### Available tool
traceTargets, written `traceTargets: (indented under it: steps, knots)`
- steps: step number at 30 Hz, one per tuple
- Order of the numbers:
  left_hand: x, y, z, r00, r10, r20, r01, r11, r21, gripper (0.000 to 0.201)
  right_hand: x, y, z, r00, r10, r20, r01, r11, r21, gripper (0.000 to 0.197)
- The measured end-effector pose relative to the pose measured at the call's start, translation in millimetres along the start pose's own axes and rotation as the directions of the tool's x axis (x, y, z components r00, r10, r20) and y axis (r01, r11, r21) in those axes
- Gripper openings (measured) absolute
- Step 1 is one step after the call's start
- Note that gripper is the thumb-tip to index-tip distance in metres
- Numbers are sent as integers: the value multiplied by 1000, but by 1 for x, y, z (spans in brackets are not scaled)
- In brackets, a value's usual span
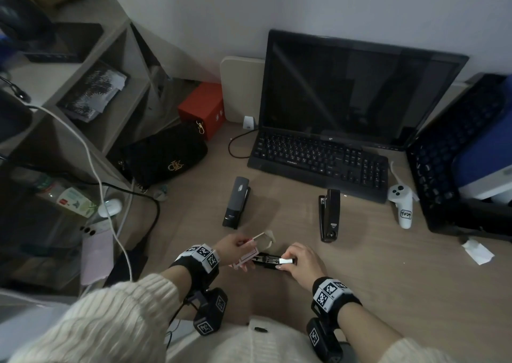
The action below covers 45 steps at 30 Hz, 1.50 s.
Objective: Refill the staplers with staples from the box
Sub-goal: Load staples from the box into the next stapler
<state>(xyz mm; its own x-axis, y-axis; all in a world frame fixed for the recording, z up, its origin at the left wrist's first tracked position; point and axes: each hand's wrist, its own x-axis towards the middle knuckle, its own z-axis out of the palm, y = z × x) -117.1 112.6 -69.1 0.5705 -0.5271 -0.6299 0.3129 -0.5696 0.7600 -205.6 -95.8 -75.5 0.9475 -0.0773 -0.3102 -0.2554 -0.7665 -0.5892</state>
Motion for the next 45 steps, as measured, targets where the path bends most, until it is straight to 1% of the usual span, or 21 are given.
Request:
traceTargets:
  steps: [3,6,9,15,21,25,29,32,35,39,43,45]
  knots:
    - [2,-1,-1,1000,-1,-8,1,1000,6,31,1,2,1,1000,-3,-2,3,998,58,22]
    - [4,-3,-2,1000,-5,-13,5,999,41,36,2,4,2,1000,-9,9,8,999,42,23]
    - [6,-5,-3,1000,1,-19,0,999,40,38,3,3,1,999,-10,33,9,1000,20,23]
    - [6,-5,-2,1000,-1,-18,2,999,54,30,2,2,2,999,-4,49,4,1000,0,22]
    - [8,-7,-5,1000,0,-17,1,996,85,34,2,2,3,999,-14,29,14,1000,-6,23]
    - [9,-8,-5,1000,-2,-16,3,997,80,27,0,3,3,999,-13,33,14,1000,-20,22]
    - [9,-10,-7,1000,-8,-20,10,997,73,29,0,4,3,999,-14,30,15,999,-29,22]
    - [10,-10,-7,1000,-5,-15,6,997,82,34,2,2,2,998,6,61,-3,999,-52,27]
    - [11,-11,-7,1000,-9,-16,10,996,84,34,3,0,0,996,22,86,-16,998,-67,29]
    - [13,-10,-7,1000,-12,0,12,997,70,38,4,-1,1,994,39,100,-32,997,-73,42]
    - [13,-10,-7,1000,-7,8,7,998,61,39,4,2,1,996,32,82,-26,997,-79,29]
    - [13,-11,-8,1000,0,6,-1,997,71,40,4,5,1,995,32,92,-23,995,-97,38]
